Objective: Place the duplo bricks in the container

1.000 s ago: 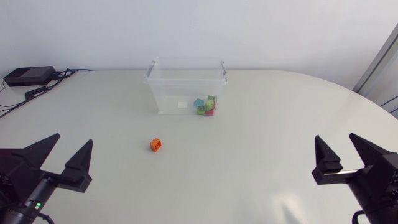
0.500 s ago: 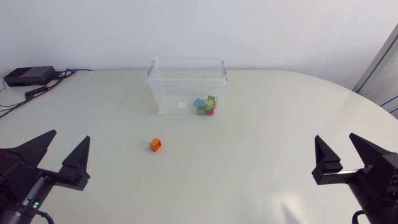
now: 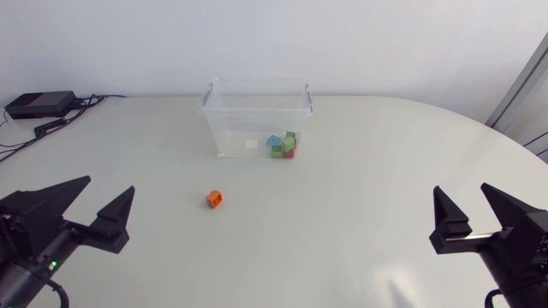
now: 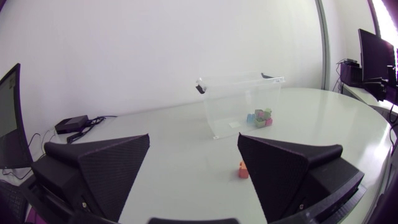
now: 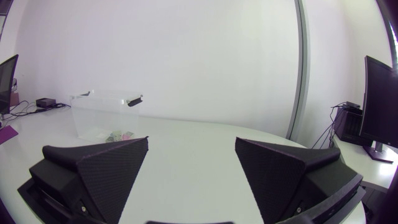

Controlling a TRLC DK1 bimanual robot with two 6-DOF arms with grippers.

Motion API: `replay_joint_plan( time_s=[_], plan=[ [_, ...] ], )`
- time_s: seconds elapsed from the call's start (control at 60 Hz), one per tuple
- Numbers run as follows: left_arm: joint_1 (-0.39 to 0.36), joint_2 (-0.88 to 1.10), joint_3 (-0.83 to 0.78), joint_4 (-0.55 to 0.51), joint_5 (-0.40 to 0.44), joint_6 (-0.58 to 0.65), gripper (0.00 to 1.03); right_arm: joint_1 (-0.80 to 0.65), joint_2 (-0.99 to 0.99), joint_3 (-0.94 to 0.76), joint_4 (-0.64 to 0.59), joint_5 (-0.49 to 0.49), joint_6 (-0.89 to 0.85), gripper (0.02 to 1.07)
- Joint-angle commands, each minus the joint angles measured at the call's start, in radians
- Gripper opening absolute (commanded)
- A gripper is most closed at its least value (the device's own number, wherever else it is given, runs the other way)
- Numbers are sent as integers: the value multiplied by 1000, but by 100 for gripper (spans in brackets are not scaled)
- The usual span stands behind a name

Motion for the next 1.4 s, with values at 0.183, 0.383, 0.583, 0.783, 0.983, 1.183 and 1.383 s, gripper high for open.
replay_joint_plan(
  time_s=[0.183, 0.383, 0.583, 0.783, 0.983, 1.183, 1.383],
  plan=[
    [-9, 347, 303, -176, 81, 21, 99, -10, -9, -26, -9, -2, -19, 103],
    [-15, 467, 415, -291, 113, 21, 99, -10, -9, -26, -9, -2, -19, 103],
    [-52, 574, 491, -373, 124, 21, 99, -10, -9, -26, -9, -2, -19, 103],
    [-99, 672, 544, -414, 124, 34, 99, -10, -7, -26, -9, -2, -19, 103],
    [-116, 792, 607, -469, 124, 31, 99, -10, -9, -26, -9, -2, -19, 103],
    [-118, 936, 679, -494, 115, 32, 99, -10, -9, -26, -9, -2, -19, 103],
    [-144, 1050, 728, -491, 102, 50, 99, -10, -9, -26, -9, -2, -19, 103]
  ],
)
